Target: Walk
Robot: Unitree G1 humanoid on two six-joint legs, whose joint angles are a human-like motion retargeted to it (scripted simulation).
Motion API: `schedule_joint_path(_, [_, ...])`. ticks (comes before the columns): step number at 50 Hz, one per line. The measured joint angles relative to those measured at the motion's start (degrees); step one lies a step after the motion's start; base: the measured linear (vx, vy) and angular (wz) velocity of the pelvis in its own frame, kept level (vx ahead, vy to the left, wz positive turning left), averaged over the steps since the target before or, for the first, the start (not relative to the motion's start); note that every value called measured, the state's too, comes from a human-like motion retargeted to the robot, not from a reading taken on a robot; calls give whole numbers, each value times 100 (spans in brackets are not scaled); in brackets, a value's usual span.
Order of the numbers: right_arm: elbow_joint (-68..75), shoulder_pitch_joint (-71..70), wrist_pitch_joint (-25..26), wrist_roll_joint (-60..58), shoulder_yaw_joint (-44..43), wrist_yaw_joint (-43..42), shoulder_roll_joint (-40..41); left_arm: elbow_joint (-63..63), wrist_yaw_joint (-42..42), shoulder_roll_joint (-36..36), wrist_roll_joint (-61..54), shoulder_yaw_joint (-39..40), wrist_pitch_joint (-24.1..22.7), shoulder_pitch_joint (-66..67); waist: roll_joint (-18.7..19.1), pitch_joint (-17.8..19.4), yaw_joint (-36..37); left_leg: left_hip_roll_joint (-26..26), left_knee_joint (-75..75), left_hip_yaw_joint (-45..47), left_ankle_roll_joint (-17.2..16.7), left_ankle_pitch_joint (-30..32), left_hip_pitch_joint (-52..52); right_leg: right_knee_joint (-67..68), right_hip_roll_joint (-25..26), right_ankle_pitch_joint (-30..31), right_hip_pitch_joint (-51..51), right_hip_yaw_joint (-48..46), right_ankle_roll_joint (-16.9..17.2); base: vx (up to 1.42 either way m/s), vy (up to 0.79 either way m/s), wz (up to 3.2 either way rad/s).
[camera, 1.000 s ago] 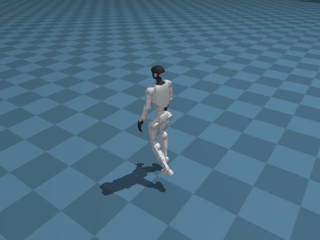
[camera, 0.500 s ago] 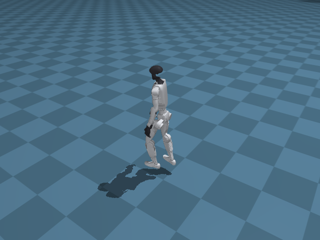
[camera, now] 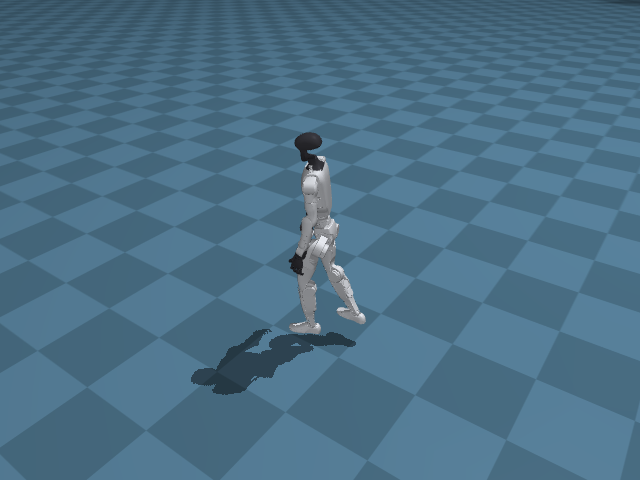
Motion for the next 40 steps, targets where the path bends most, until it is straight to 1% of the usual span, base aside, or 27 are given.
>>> schedule_joint_path(2, [-27,-2,5,22,-8,-26,-3,-67,38,31,-60,-28,-26,-71,-70,9,-77,-131,-49,-66,42,-31,73,238,-75,149,-65,263,88,20,10,56])
schedule_joint_path(7, [-99,-9,20,84,-31,-76,-5,-258,124,101,-199,-122,-101,-226,-315,85,-310,-615,-347,-272,132,-6,376,1123,-258,604,-305,1093,434,20,10,73])
schedule_joint_path(10, [-153,-10,27,117,-50,-94,1,-380,162,135,-249,-191,-148,-295,-495,145,-473,-971,-622,-430,182,55,603,1840,-326,914,-500,1559,717,19,7,88])
schedule_joint_path(11, [-175,-7,27,125,-56,-96,7,-422,174,141,-255,-218,-161,-309,-566,167,-541,-1110,-722,-498,203,85,682,2107,-308,1002,-581,1766,862,19,5,103])
schedule_joint_path(12, [-199,-3,27,133,-63,-97,11,-465,184,148,-259,-245,-174,-322,-636,187,-615,-1251,-820,-574,224,115,760,2357,-255,994,-666,2004,1019,18,4,114])
schedule_joint_path(13, [-226,1,27,140,-72,-99,16,-507,193,156,-257,-274,-187,-333,-707,206,-701,-1395,-916,-666,246,146,838,2572,-133,793,-759,2304,1202,18,4,112])
schedule_joint_path(15, [-288,-13,30,150,-90,-93,23,-586,195,191,-244,-312,-203,-371,-787,247,-818,-1589,-1110,-812,270,200,1001,3026,-80,389,-963,2555,1354,18,3,93])
schedule_joint_path(18, [-400,-32,40,151,-109,-83,38,-685,189,235,-189,-360,-204,-406,-825,301,-932,-1753,-1369,-996,275,267,1242,3690,-313,337,-1299,2480,1325,17,2,69])
schedule_joint_path(20, [-473,-34,47,139,-121,-80,57,-740,179,253,-141,-379,-194,-415,-820,329,-1005,-1830,-1529,-1126,258,320,1394,3965,-463,243,-1548,2425,1224,16,1,68])
schedule_joint_path(25, [-609,-27,83,66,-125,-118,121,-792,153,264,-28,-384,-125,-419,-730,384,-1162,-1879,-1898,-1460,169,430,1753,3851,-670,-83,-2171,2315,885,15,0,67])
schedule_joint_path(28, [-615,-47,119,15,-111,-145,169,-755,136,250,19,-387,-83,-427,-642,421,-1216,-1828,-2054,-1652,111,468,1907,3382,-617,-137,-2488,2281,768,14,-2,63])
schedule_joint_path(30, [-556,-170,152,-10,-122,-136,180,-692,87,245,43,-363,-51,-527,-433,499,-1181,-1610,-2054,-1754,47,417,1937,2841,-376,7,-2604,2196,697,15,-4,51])
schedule_joint_path(33, [-479,-144,192,-49,-79,-153,234,-618,74,222,120,-417,-29,-483,-453,483,-1185,-1653,-2076,-1916,24,405,1974,2342,-343,130,-2838,2264,726,15,-5,63])
schedule_joint_path(35, [-375,-261,220,-64,-83,-121,242,-535,10,235,175,-418,-15,-571,-284,527,-1109,-1466,-2043,-2003,-22,346,1954,1751,-122,393,-2840,2212,713,16,-7,47])
schedule_joint_path(40, [-195,-273,254,-103,-81,-94,271,-404,-76,251,349,-482,-2,-504,-268,494,-984,-1484,-2056,-2253,-26,296,2036,1267,-91,675,-2873,2182,720,16,-10,52])
